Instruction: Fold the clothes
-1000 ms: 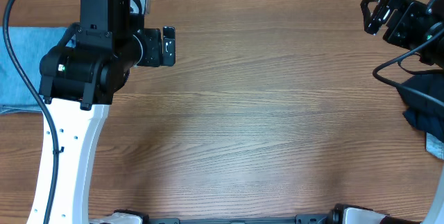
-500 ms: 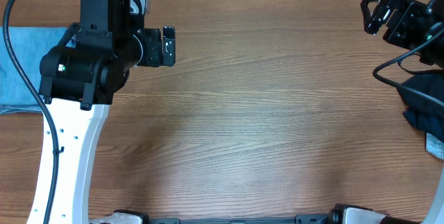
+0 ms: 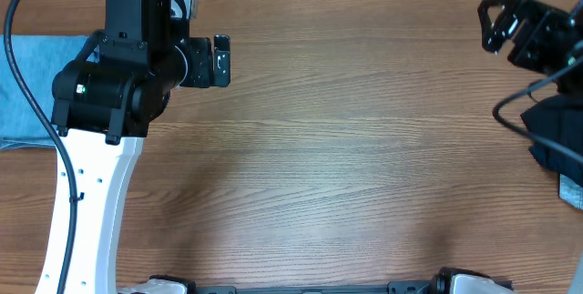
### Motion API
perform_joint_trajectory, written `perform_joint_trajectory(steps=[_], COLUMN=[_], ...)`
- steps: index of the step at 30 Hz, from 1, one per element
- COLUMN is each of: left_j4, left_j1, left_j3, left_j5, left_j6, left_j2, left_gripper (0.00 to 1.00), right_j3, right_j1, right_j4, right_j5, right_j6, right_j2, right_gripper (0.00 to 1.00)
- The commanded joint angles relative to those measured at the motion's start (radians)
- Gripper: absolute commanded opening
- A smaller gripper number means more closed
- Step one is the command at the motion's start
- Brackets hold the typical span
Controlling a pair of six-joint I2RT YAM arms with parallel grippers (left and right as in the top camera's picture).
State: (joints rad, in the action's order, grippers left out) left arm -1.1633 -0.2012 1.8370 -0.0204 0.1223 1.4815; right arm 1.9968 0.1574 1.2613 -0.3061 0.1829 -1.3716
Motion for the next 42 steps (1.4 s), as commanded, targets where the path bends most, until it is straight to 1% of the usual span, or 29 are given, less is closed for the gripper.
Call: perform_joint_trajectory(steps=[1,3,5,6,8,10,13,19,26,32,37,42], left_j4=[-0.001,-0.001,-0.001,-0.001,-0.001,-0.001,-0.001,-0.001,-0.001,-0.001,-0.001,-0.001], left_j1=[-0.002,-0.002,-0.002,-0.002,-0.002,-0.002,-0.002,-0.002,-0.002,-0.002,-0.002,-0.002], left_j3=[-0.002,-0.002,-0.002,-0.002,-0.002,-0.002,-0.002,-0.002,-0.002,-0.002,-0.002,-0.002], left_j5=[-0.013,-0.013,-0.013,-0.013,-0.013,-0.013,-0.013,-0.013,-0.013,-0.013,-0.013,-0.013], left_j6=[-0.011,-0.011,-0.011,-0.011,-0.011,-0.011,-0.011,-0.011,-0.011,-0.011,-0.011,-0.011], left_j2=[0.002,0.002,0.002,0.002,0.002,0.002,0.002,0.002,0.002,0.002,0.002,0.002], left_gripper=[1.0,1.0,1.0,1.0,1.0,1.0,1.0,1.0,1.0,1.0,1.0,1.0], right_j3=[-0.005,-0.048,-0.11,-0.166,-0.274,-0.404,-0.627,-1.007,-1.342,-1.552,-1.672,-1.752], right_j1=[-0.06,-0.103,-0.135,-0.15,-0.156,-0.154,-0.135,-0.122,-0.122,-0.122,-0.122,-0.122], right_j4=[0.003,-0.055,-0.129,-0.192,-0.296,-0.389,-0.47,-0.51,-0.529,-0.568,-0.616,-0.632], right_j5=[0.091,0.177,0.217,0.22,0.219,0.225,0.238,0.238,0.238,0.233,0.217,0.2], right_j6=[-0.029,-0.067,-0.132,-0.179,-0.216,-0.218,-0.218,-0.217,-0.217,-0.212,-0.209,-0.209], right_j2=[0.072,0.113,0.159,0.2,0.272,0.356,0.502,0.769,1.036,1.187,1.282,1.364], right_gripper=[1.0,1.0,1.0,1.0,1.0,1.0,1.0,1.0,1.0,1.0,1.0,1.0])
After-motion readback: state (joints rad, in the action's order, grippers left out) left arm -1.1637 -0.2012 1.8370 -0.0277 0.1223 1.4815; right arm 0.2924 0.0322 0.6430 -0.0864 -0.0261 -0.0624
